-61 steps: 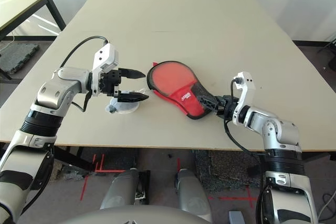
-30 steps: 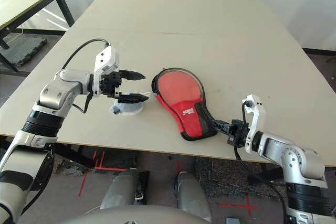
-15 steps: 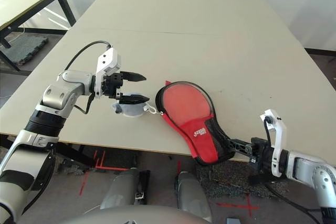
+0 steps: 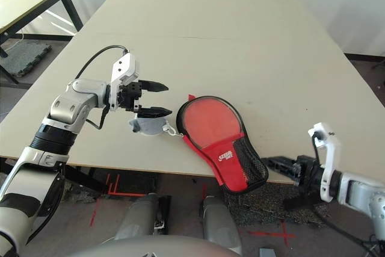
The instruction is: Store the ping-pong paddle in its case and zip it.
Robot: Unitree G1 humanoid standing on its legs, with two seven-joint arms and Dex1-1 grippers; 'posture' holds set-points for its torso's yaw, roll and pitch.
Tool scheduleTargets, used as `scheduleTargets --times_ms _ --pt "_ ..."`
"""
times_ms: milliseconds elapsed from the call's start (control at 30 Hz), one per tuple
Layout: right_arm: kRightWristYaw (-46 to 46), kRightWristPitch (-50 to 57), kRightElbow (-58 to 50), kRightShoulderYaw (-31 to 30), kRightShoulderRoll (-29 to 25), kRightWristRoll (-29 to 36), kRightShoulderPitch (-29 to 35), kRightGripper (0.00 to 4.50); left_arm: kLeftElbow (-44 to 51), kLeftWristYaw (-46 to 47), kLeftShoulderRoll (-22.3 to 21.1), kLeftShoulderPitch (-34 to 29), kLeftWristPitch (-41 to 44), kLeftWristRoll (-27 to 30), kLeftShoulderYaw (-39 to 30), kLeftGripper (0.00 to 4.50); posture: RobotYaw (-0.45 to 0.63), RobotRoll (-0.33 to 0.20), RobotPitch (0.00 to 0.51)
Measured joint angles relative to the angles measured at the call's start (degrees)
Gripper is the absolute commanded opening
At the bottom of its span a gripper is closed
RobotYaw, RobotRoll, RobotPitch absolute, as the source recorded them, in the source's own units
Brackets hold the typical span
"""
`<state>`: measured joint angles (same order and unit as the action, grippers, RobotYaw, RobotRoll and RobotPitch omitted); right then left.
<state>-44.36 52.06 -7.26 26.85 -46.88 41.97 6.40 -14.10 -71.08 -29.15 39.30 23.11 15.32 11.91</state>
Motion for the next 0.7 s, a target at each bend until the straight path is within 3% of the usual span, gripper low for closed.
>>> scheduleTargets --times_ms 133,300,433,700 --pt "-1.2 -8.3 0.9 -3.1 1.5 -3.6 -6.5 4.48 0.2 0.0 -1.2 -0.1 0.4 0.0 -0.2 4.5 0.08 0.0 0.053" --pt "-3.7 -15.1 3.5 -16.0 5.5 -10.1 -17.1 4.48 3.5 0.5 -3.3 -1.3 3.3 0.4 -0.9 4.5 0.12 0.0 0.05" --pt "-6.5 -18.3 8.2 -22.0 7.8 -13.2 -23.3 4.48 6.3 2.1 -5.3 -3.2 5.7 0.7 -2.8 4.5 0.15 0.0 0.048" --pt "-10.3 -25.3 17.1 -27.7 9.1 -20.2 -28.8 4.48 12.3 5.1 -8.2 -9.1 9.5 2.3 -6.7 4.5 0.19 0.0 0.039"
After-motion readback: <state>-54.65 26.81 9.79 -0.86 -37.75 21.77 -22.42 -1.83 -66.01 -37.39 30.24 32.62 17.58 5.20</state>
